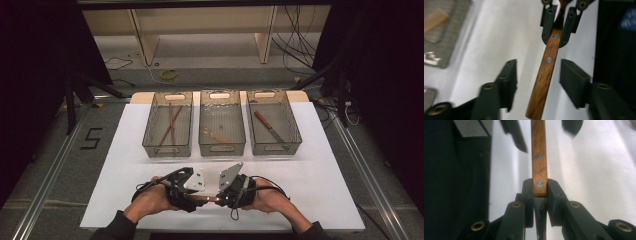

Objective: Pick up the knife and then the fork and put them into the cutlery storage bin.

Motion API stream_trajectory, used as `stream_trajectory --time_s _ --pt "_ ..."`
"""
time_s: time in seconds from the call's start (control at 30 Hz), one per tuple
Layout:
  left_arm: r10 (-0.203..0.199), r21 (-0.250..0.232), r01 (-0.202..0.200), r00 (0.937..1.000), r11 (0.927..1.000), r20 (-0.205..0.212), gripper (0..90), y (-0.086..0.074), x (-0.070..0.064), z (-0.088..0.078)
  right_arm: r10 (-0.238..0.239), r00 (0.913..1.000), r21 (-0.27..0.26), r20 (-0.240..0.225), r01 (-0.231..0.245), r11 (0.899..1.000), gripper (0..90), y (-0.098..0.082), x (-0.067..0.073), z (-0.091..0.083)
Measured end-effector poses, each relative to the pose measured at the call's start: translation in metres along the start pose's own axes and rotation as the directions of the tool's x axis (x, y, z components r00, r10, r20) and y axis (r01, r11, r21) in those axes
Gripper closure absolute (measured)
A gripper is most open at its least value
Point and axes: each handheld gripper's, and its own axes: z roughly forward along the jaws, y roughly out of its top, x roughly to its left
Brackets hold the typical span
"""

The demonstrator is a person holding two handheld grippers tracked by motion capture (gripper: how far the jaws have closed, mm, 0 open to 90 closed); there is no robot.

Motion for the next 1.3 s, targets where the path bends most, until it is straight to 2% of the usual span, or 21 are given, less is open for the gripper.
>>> stream_trajectory --time_s 0.03,0.07,0.1,0.13,0.27,0.37,0.43,0.57,0.63,0.73,0.9,0.97,1.0,1.13,1.3 --pt "-0.014 -0.017 0.014 0.9998 0.9998 -0.012 40.3 -0.001 0.002 -0.002 0.012 0.9999 0.001 0.01 -0.012 1.0 78.5 -0.001 -0.002 -0.002" --pt "-0.046 -0.055 0.045 0.9986 0.9975 -0.027 37.7 -0.003 0.005 -0.004 0.015 0.9997 -0.002 0.02 -0.015 1.0 78.5 -0.002 -0.004 -0.003" --pt "-0.067 -0.07 0.065 0.9973 0.9955 -0.03 35.7 -0.005 0.007 -0.006 0.028 0.9991 0.0 0.031 -0.028 1.0 78.5 -0.004 -0.006 -0.005" --pt "-0.094 -0.094 0.09 0.9947 0.9914 -0.04 34.2 -0.007 0.01 -0.008 0.038 0.9985 -0.001 0.039 -0.037 0.999 78.5 -0.006 -0.008 -0.006" --pt "-0.16 -0.172 0.146 0.9844 0.9742 -0.073 29.2 -0.018 0.016 -0.014 0.079 0.9933 -0.02 0.084 -0.078 0.997 78.5 -0.012 -0.017 -0.015" --pt "-0.226 -0.222 0.201 0.9694 0.9542 -0.095 26.3 -0.03 0.019 -0.016 0.11 0.9867 -0.035 0.119 -0.107 0.994 78.4 -0.017 -0.024 -0.022" --pt "-0.265 -0.249 0.236 0.9597 0.9393 -0.093 25.7 -0.038 0.022 -0.016 0.132 0.9817 -0.045 0.137 -0.127 0.991 78.4 -0.02 -0.029 -0.027" --pt "-0.318 -0.282 0.283 0.9444 0.9169 -0.086 25.2 -0.052 0.026 -0.017 0.172 0.9704 -0.065 0.169 -0.163 0.984 78.5 -0.025 -0.038 -0.036" --pt "-0.348 -0.3 0.311 0.9342 0.9016 -0.077 24.8 -0.058 0.028 -0.017 0.201 0.9622 -0.08 0.184 -0.189 0.979 78.4 -0.028 -0.042 -0.041" --pt "-0.374 -0.335 0.331 0.9247 0.8822 -0.071 23.7 -0.066 0.03 -0.019 0.228 0.9514 -0.1 0.207 -0.211 0.972 78.4 -0.031 -0.049 -0.049" --pt "-0.401 -0.374 0.347 0.9131 0.8603 -0.075 22.1 -0.075 0.03 -0.021 0.277 0.9308 -0.139 0.239 -0.25 0.958 78.4 -0.033 -0.063 -0.062" --pt "-0.408 -0.382 0.351 0.9096 0.8552 -0.078 21.4 -0.077 0.031 -0.022 0.302 0.9201 -0.152 0.249 -0.271 0.951 78.4 -0.033 -0.069 -0.068" --pt "-0.417 -0.392 0.358 0.906 0.8476 -0.075 21.0 -0.078 0.031 -0.022 0.307 0.9186 -0.158 0.249 -0.275 0.948 78.4 -0.034 -0.072 -0.07" --pt "-0.431 -0.409 0.368 0.8993 0.8348 -0.071 20.1 -0.082 0.031 -0.022 0.347 0.8978 -0.179 0.272 -0.307 0.935 78.4 -0.034 -0.086 -0.08" --pt "-0.449 -0.415 0.38 0.8897 0.8269 -0.081 19.1 -0.088 0.032 -0.023 0.387 0.8748 -0.2 0.292 -0.339 0.919 78.4 -0.036 -0.102 -0.087"
